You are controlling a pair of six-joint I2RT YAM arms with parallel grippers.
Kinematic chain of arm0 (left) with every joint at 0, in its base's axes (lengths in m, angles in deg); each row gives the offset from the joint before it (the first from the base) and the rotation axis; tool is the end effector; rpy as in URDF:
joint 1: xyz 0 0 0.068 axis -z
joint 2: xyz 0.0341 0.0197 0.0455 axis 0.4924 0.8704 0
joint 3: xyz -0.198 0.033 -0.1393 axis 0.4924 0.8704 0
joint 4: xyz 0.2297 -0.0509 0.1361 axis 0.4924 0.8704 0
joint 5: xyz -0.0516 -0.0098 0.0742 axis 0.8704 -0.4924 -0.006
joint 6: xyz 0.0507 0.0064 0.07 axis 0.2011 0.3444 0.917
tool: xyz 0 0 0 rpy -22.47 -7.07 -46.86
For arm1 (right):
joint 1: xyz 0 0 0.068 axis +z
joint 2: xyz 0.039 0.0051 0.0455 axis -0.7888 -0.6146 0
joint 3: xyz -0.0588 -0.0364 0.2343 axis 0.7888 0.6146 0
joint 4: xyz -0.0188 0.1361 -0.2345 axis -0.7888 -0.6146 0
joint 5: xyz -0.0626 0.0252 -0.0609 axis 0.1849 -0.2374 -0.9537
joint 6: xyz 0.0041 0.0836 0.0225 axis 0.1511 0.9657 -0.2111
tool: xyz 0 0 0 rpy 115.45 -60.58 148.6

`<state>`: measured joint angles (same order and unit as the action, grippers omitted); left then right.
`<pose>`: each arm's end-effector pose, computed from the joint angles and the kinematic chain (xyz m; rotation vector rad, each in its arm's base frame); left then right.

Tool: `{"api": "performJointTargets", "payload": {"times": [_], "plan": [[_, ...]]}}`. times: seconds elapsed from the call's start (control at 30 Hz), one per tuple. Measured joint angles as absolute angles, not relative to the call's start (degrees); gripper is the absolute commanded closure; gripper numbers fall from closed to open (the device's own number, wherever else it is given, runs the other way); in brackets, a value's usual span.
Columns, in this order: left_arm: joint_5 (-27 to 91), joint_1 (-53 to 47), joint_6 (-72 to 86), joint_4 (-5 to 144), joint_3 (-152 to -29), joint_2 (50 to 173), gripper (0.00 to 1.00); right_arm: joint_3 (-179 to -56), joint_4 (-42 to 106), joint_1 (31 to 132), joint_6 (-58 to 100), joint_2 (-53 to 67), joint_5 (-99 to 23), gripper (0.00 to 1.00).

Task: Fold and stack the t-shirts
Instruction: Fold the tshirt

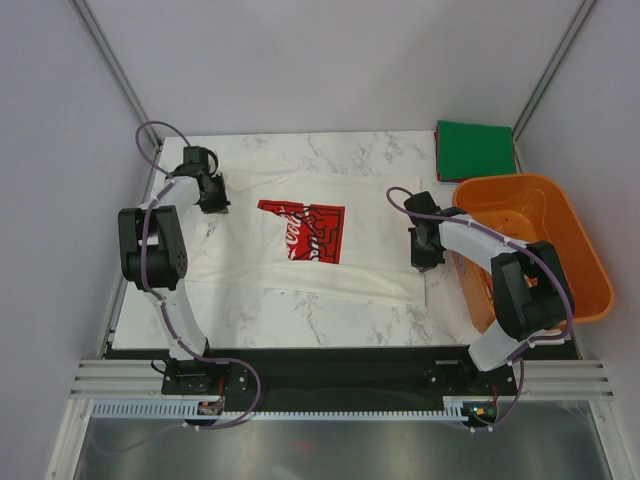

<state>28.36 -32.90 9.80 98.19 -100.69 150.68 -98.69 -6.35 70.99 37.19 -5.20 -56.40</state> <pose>0.4431 0.0199 0.1143 -0.2502 2.5814 -0.1459 0.3006 0.0877 0.0987 0.1329 2.8301 -0.1237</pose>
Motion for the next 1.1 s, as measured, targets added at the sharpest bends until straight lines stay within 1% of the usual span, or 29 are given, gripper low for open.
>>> {"api": "performJointTargets", "payload": {"times": [1.0, 1.03, 1.07, 1.1], "plan": [[21.85, -32.92, 9.75, 99.28, -101.61, 146.29, 0.98, -100.33, -8.36, 71.37, 38.19, -3.26, -61.03, 1.0], [21.85, -32.92, 9.75, 99.26, -101.79, 146.22, 0.98, -100.37, -8.36, 71.37, 38.35, -3.26, -60.99, 0.97], [21.85, -32.9, 9.75, 99.26, -101.9, 146.2, 0.98, -100.46, -8.43, 71.37, 38.59, -3.26, -60.83, 0.85], [21.85, -32.92, 9.75, 99.24, -101.98, 146.2, 0.98, -100.57, -8.4, 71.37, 39.02, -3.26, -60.66, 0.8]]}}
